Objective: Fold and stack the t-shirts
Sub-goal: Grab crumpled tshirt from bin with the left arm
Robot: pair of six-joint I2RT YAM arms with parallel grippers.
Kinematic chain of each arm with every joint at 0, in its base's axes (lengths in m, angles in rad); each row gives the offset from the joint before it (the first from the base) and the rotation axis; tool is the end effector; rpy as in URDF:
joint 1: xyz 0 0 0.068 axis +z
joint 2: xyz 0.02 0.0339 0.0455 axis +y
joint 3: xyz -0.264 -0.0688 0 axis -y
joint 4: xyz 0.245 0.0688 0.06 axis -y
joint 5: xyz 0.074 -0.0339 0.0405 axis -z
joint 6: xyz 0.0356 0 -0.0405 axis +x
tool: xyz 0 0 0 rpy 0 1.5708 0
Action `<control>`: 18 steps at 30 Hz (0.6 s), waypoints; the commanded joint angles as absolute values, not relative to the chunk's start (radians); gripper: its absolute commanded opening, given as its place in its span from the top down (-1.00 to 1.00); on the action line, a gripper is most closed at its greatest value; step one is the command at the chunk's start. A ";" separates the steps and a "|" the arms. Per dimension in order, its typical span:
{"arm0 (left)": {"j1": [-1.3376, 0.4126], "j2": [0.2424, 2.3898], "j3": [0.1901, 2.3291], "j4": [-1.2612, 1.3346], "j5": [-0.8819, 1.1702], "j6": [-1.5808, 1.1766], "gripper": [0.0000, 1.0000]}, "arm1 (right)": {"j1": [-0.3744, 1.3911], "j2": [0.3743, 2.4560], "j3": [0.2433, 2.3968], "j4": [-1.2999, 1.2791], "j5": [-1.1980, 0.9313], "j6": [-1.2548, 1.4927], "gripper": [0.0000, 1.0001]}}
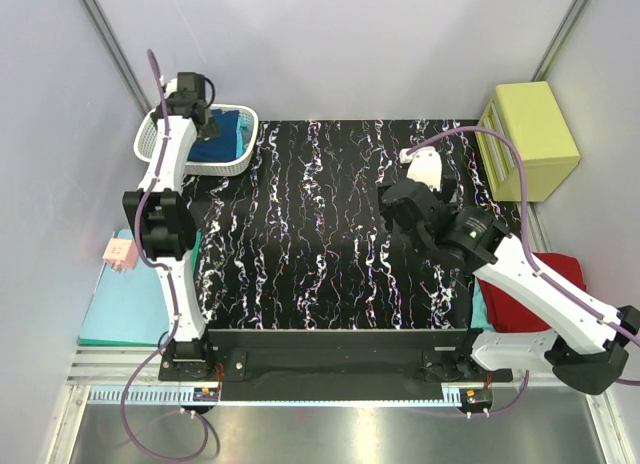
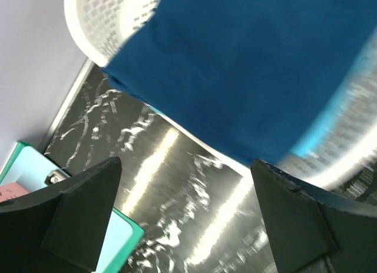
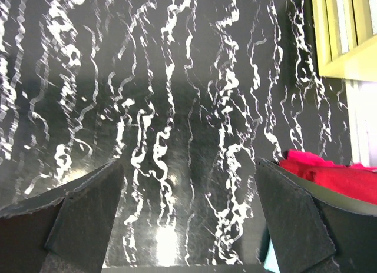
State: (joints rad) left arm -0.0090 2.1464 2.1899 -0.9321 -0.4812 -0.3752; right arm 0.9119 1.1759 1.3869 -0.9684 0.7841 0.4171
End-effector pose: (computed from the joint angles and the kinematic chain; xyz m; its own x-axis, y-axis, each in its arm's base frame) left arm 0.4725 0.0122 0.3236 -0.6182 -0.3193 -0.7183 -0.5485 0.8297 0.1032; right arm 0.1531 0.1566 0.3990 -0.4841 -0.1567 -0.8609 -0.0542 0.9873 -0.1492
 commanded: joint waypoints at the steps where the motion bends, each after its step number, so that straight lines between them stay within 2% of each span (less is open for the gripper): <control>1: 0.080 2.166 2.278 -0.943 -0.465 -0.426 -0.98 | 0.916 1.212 1.431 -1.025 0.781 0.439 -0.99; 6: 0.167 2.186 2.278 -0.954 -0.424 -0.471 -0.98 | 0.914 1.255 1.476 -1.054 0.788 0.428 -0.99; 11: 0.184 2.206 2.284 -0.940 -0.348 -0.483 -0.98 | 0.916 1.259 1.473 -1.057 0.788 0.463 -0.99; 18: 0.186 2.207 2.244 -0.914 -0.325 -0.463 -0.96 | 0.917 1.221 1.338 -0.982 0.752 0.506 -1.00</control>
State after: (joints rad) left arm 0.1905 2.1994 2.2429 -0.9504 -0.3691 -0.4709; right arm 0.9119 1.2514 1.4017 -1.0252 0.7650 0.4618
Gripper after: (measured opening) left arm 0.986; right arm 0.994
